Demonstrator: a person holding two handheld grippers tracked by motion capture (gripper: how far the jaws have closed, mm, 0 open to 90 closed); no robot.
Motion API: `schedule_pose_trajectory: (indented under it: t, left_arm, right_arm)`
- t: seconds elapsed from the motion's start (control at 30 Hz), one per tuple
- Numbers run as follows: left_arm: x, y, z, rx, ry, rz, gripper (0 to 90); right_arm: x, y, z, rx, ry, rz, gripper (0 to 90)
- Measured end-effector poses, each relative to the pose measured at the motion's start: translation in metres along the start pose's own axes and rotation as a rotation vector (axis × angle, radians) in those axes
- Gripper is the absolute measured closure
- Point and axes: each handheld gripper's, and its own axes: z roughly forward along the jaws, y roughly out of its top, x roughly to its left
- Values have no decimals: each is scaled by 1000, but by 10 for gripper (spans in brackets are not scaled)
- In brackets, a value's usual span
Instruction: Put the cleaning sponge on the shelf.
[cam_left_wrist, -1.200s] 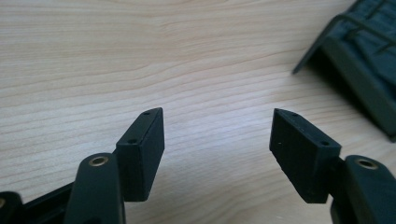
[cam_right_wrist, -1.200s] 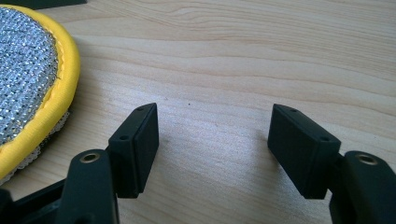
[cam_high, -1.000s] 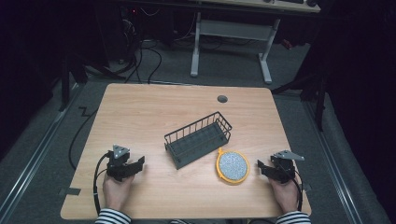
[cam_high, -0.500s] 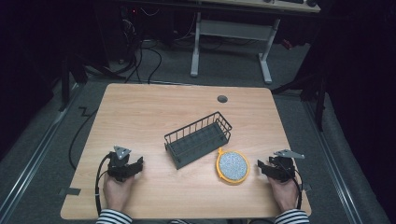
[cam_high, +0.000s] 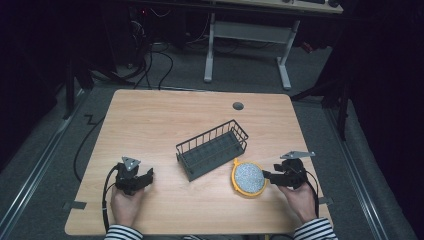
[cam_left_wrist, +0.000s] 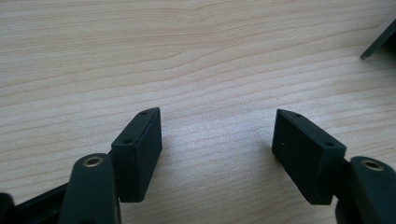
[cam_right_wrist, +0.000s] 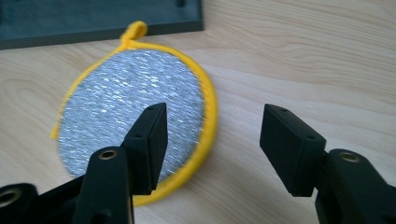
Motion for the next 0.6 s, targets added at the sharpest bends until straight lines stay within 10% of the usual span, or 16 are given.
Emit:
schedule_pose_trajectory:
  t: [0.6]
  left_arm:
    - [1, 0, 0, -2, -12, -8, 330]
  right_arm:
    - [12, 32, 39, 240, 67, 20, 342]
